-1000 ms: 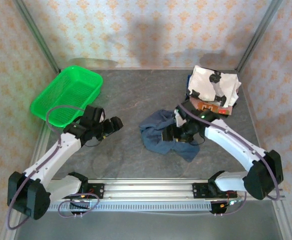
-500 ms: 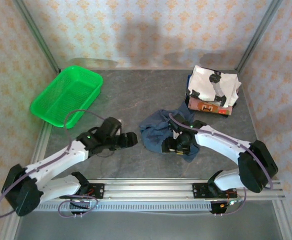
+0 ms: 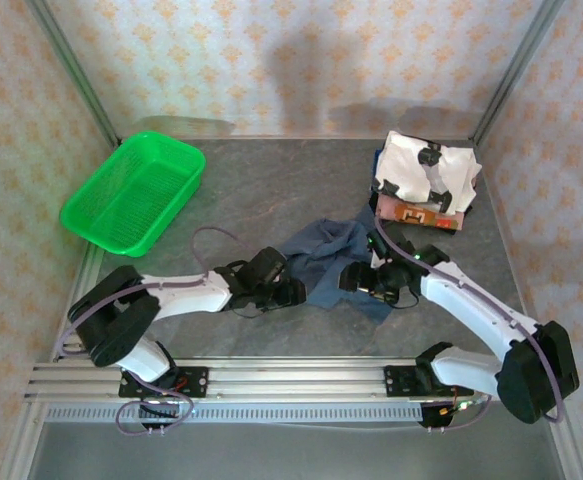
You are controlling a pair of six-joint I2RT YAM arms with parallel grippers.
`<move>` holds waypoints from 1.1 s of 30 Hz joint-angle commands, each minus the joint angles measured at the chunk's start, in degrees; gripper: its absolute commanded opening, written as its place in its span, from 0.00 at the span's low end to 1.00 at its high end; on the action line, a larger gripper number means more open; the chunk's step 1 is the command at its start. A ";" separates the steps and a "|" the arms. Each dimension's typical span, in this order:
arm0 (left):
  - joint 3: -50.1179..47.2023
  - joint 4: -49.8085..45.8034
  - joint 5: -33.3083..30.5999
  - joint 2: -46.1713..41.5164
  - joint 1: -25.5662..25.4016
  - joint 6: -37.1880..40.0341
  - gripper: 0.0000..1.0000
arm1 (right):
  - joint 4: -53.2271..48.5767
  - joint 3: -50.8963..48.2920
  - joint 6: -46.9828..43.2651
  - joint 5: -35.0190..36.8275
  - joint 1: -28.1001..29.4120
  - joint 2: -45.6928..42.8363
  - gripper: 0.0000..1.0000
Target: Fold and stack the t-shirts
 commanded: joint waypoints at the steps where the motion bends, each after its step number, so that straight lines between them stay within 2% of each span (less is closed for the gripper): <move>1: 2.75 4.43 0.86 4.04 -0.71 -0.67 0.59 | -2.55 -0.86 -0.26 1.13 -0.44 -2.05 0.80; 12: 13.12 0.93 -1.42 12.05 -1.45 0.52 0.54 | -7.04 -3.89 2.27 3.43 -1.30 -7.93 0.81; 18: 19.11 -0.05 -0.83 15.44 -2.07 0.01 0.50 | -12.91 -3.33 5.34 8.15 -1.86 -3.45 0.77; 21: 23.70 -2.26 -0.49 18.14 -2.55 0.14 0.40 | -12.10 -4.38 6.56 7.93 -1.93 -2.84 0.76; 26: 28.90 -8.11 -3.10 19.33 -2.43 0.44 0.12 | -13.42 -4.86 7.84 8.65 -1.94 -3.52 0.74; 28: 29.40 -9.74 -3.79 18.98 -2.33 0.38 0.04 | -13.24 -5.72 8.61 8.83 -1.94 -3.69 0.73; 30: 28.95 -11.36 -4.07 17.27 -2.17 0.43 0.00 | -11.94 -6.72 9.20 8.84 -1.94 -3.24 0.72; 33: 27.88 -14.26 -4.87 13.50 -2.10 1.35 0.00 | -9.19 -8.09 9.64 7.77 -1.92 -1.81 0.69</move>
